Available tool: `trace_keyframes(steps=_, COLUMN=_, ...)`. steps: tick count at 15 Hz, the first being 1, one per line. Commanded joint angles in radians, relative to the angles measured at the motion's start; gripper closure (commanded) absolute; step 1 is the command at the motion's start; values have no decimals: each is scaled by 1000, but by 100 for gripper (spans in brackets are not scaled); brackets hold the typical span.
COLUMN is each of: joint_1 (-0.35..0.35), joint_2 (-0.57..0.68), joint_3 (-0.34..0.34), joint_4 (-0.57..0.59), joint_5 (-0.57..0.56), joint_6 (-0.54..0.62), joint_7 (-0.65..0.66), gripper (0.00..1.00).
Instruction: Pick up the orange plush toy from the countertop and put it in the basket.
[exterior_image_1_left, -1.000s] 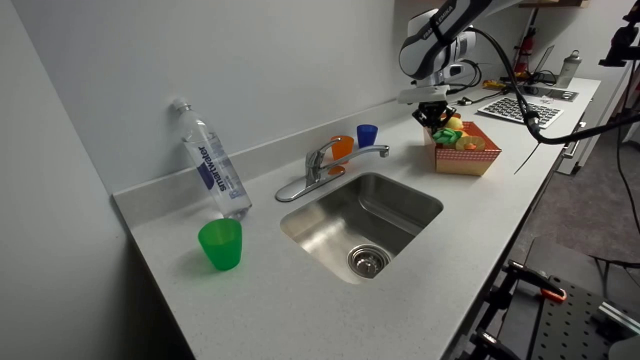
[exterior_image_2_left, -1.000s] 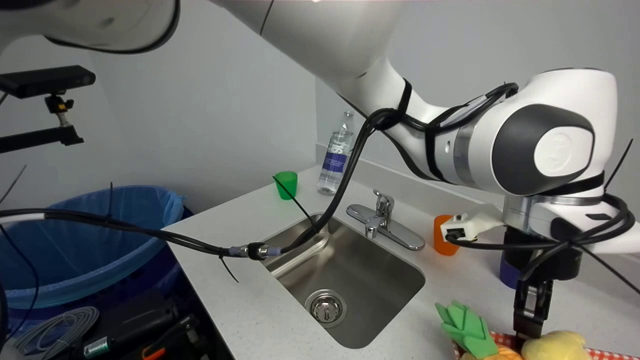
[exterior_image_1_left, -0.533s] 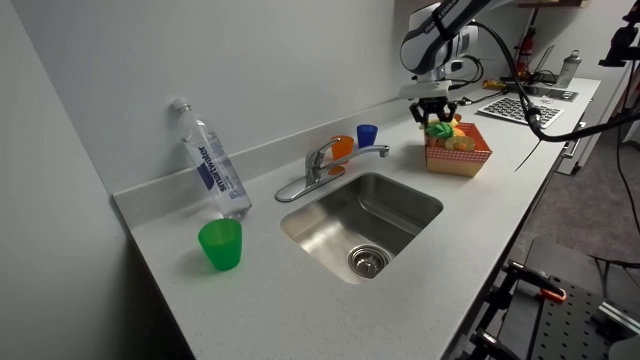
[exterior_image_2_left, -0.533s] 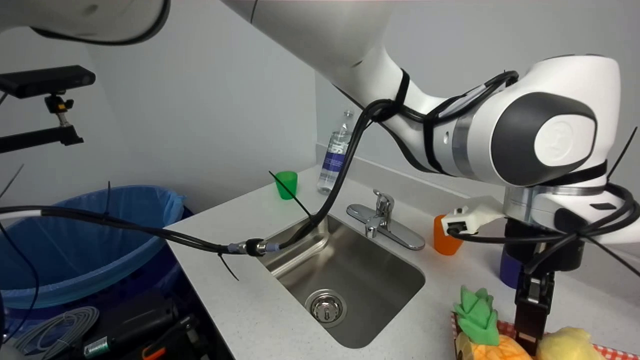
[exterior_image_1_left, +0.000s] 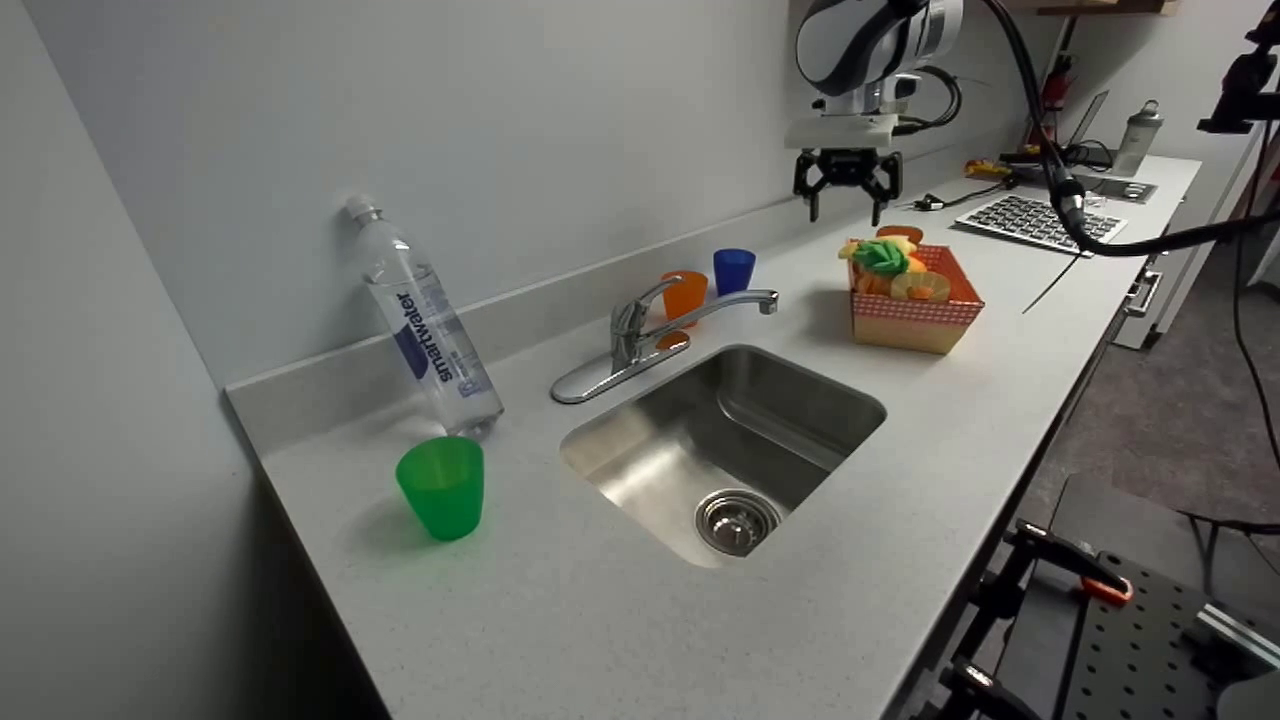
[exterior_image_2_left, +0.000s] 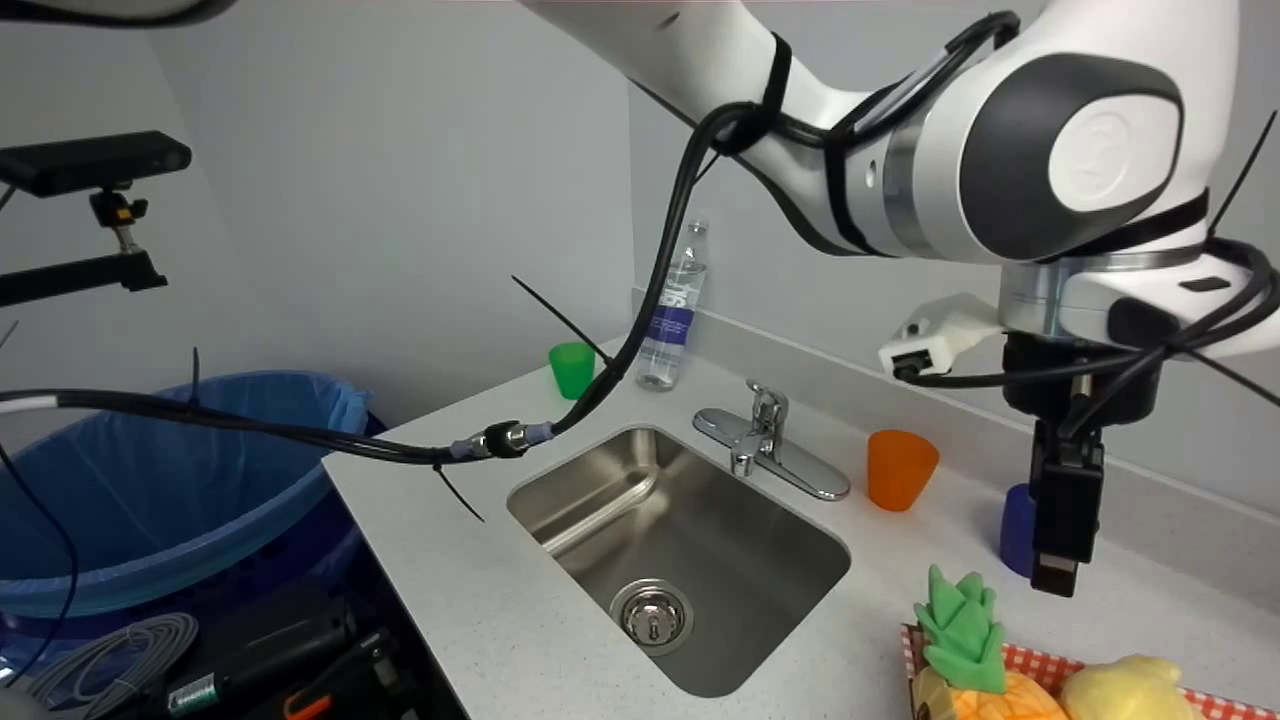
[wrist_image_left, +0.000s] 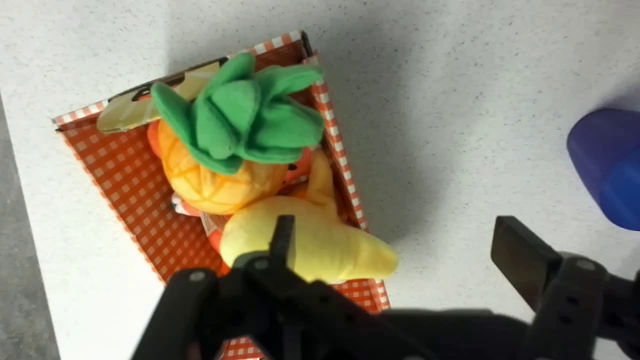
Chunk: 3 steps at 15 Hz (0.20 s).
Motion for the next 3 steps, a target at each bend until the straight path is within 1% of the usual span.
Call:
trace_keyframes(steps=1, joint_1=5, joint_2=-1, joint_3=-5, joint_4=6, joint_5=6, joint_6=-4, joint_7=-5, gripper=0)
trace_keyframes(steps=3, joint_1=5, joint_2=3, joint_3=-6, joint_4=7, joint_5=6, joint_6=-4, joint_7=-5, gripper=0)
